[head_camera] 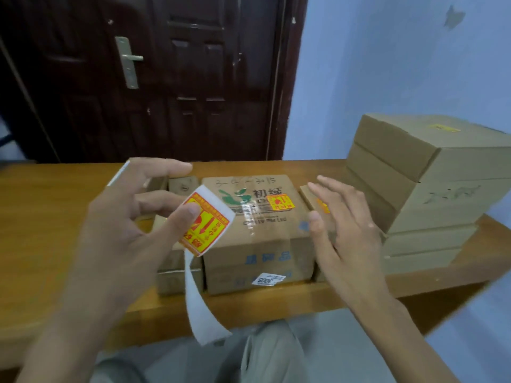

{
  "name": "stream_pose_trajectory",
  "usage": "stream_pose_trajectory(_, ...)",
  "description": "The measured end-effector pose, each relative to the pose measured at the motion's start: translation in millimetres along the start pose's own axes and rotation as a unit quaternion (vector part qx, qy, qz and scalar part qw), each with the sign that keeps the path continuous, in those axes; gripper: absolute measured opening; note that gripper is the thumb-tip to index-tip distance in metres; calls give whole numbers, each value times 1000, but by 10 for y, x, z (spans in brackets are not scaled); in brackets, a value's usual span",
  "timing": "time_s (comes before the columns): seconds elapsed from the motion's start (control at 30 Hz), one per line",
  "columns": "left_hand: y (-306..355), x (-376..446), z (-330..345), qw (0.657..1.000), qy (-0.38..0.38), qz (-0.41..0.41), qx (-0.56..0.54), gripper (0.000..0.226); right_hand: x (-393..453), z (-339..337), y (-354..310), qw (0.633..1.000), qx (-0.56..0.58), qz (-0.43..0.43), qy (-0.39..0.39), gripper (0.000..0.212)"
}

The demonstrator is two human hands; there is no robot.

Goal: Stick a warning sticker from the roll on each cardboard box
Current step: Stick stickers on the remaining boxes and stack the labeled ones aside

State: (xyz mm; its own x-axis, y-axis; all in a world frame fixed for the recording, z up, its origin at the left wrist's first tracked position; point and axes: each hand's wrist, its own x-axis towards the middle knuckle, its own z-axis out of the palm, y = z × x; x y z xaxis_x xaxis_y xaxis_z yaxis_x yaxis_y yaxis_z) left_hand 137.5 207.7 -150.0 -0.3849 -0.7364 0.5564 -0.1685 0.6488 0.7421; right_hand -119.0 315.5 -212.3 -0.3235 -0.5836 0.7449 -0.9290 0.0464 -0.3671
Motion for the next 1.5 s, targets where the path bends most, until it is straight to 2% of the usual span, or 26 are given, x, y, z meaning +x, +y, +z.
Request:
stream_pose_trajectory(0.13,-105,-93,-232,999,35,-12,-12,36,168,252,-679,987,128,-31,-95,35)
stream_pose_trajectory(0.23,-210,-165,-503,997,63,-35,-4,36,257,420,-1031,970,177,-53,-160,35)
stream_pose_trajectory(0.43,-422,-369,-1014,987,122,-98,33,40,900,1027,-1365,948,54,-95,-299,42)
stream_pose_trajectory(0.6,-582,-493,-1210,981,127,-129,63,37,1611,2003,-1719,908,-98,-46,-406,74)
stream_pose_trajectory(0.73,-605,-585,-1274,978,134,-144,75,37,1877,2744,-1932,882,-122,42,-454,104)
stream_pose_trajectory(0.8,-600,-650,-1295,977,141,-147,64,34,1864,2997,-1976,875,-116,81,-462,112)
stream_pose_trajectory(0.93,-623,-770,-1316,978,144,-144,50,40,1671,3277,-2011,901,-128,84,-405,96)
stream_pose_trajectory(1.07,-678,-798,-1333,980,137,-133,63,38,1681,3155,-1976,926,-104,79,-353,83)
stream_pose_trajectory(1.23,-681,-692,-1338,981,134,-121,67,39,1905,2358,-1782,953,-70,59,-290,73)
stream_pose_trajectory(1.37,-584,-583,-1250,987,126,-93,44,42,1865,1533,-1384,950,-79,59,-297,63)
stream_pose_trajectory(1.5,-466,-455,-1044,991,114,-64,25,39,1450,920,-1066,947,-110,64,-294,59)
